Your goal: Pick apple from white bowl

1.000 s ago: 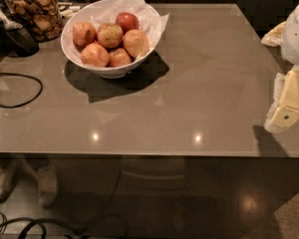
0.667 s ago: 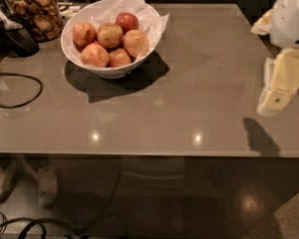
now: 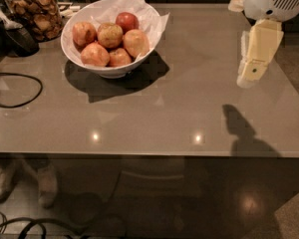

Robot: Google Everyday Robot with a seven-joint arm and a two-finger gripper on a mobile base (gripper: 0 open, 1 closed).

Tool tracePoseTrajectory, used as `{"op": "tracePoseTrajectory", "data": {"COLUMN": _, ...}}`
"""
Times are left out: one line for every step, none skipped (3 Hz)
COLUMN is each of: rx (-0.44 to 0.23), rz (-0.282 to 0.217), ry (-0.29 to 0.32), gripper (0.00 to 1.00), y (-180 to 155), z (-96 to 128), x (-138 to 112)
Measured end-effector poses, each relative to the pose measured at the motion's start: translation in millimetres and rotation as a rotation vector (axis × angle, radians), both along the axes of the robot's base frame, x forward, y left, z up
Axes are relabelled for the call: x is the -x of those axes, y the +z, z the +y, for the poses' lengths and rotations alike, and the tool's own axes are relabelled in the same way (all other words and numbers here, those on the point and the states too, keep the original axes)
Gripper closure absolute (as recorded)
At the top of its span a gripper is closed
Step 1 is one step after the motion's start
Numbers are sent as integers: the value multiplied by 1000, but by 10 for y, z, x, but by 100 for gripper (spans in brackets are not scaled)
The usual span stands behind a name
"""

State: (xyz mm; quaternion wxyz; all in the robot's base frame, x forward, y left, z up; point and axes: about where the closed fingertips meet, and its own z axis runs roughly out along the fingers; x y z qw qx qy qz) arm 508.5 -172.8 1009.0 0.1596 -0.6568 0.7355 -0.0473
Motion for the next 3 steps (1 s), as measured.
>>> {"op": "tracePoseTrajectory", "data": {"rx": -77, "rz": -24, "ry": -22, "gripper": 0, "y": 19, "z": 61, "x": -119}}
{"op": "tracePoseTrajectory", "data": {"rx": -133, "rz": -9, "ry": -6, "gripper": 0, "y": 11, "z": 239, "x": -447}}
{"op": "tracePoseTrajectory", "data": {"rx": -154, "rz": -21, "ry": 57, "gripper": 0, "y": 98, "z": 540, "x": -813}}
